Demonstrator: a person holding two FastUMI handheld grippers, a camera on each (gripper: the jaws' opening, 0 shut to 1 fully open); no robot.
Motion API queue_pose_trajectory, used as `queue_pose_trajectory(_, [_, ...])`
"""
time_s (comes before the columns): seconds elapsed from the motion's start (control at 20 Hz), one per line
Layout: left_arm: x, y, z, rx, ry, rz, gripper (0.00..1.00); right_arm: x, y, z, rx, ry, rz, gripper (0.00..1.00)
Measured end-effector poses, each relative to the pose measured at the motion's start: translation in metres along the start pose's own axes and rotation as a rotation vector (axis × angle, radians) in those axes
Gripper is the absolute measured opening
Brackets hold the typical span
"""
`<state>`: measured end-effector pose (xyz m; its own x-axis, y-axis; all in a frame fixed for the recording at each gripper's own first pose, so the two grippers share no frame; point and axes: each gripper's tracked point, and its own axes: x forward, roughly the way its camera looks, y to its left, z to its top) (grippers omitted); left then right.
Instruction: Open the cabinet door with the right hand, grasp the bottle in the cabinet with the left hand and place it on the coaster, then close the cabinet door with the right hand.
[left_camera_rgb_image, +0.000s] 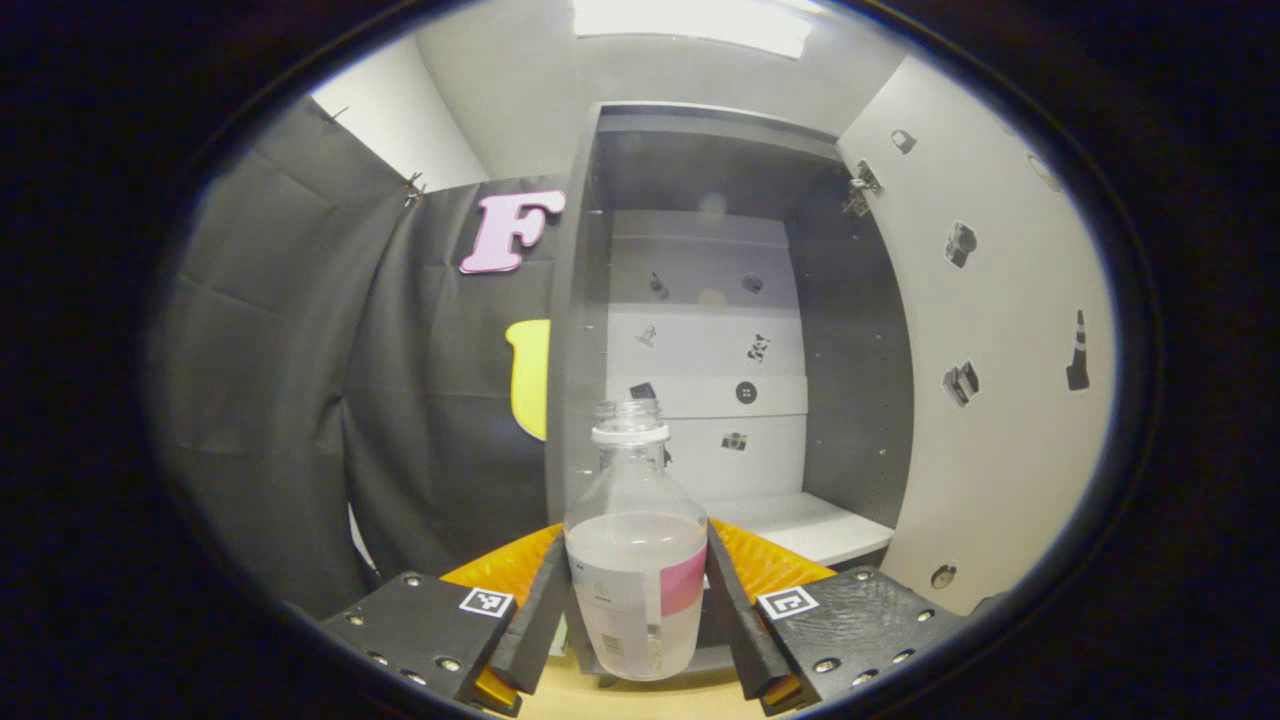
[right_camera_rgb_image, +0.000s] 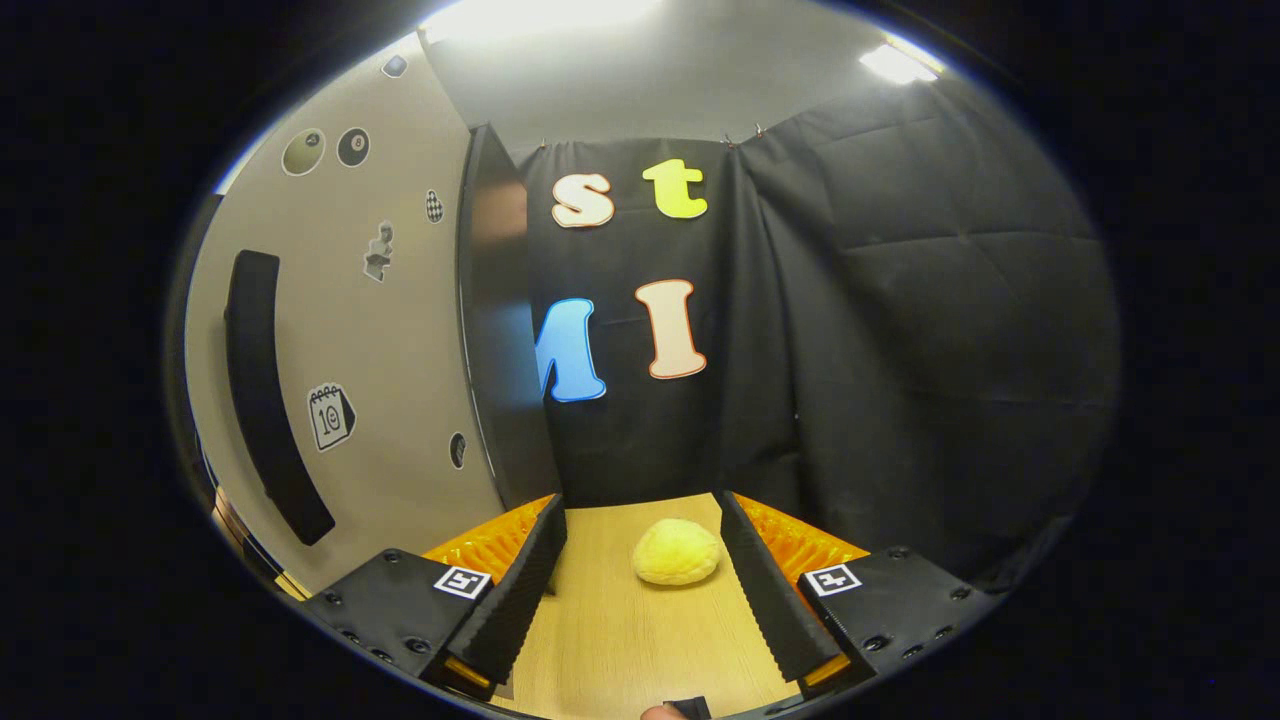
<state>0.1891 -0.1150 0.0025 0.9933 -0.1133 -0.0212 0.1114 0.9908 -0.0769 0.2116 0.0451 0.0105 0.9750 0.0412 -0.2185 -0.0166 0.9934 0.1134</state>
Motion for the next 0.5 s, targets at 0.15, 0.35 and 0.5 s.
queue_pose_trajectory(0.15, [-0.024, 0.024, -0.010, -0.011, 0.010, 0.053, 0.73, -0.002, 0.007, -0.003, -0.023, 0.007, 0.028, 1.00])
queue_pose_trajectory(0.35, [-0.054, 0.052, -0.026, -0.019, 0.022, 0.123, 0.71, -0.008, 0.013, -0.011, -0.056, 0.021, 0.049, 0.98])
queue_pose_trajectory(0.5, [-0.078, 0.067, -0.039, -0.025, 0.024, 0.165, 0.73, -0.013, 0.019, -0.013, -0.070, 0.016, 0.065, 0.98])
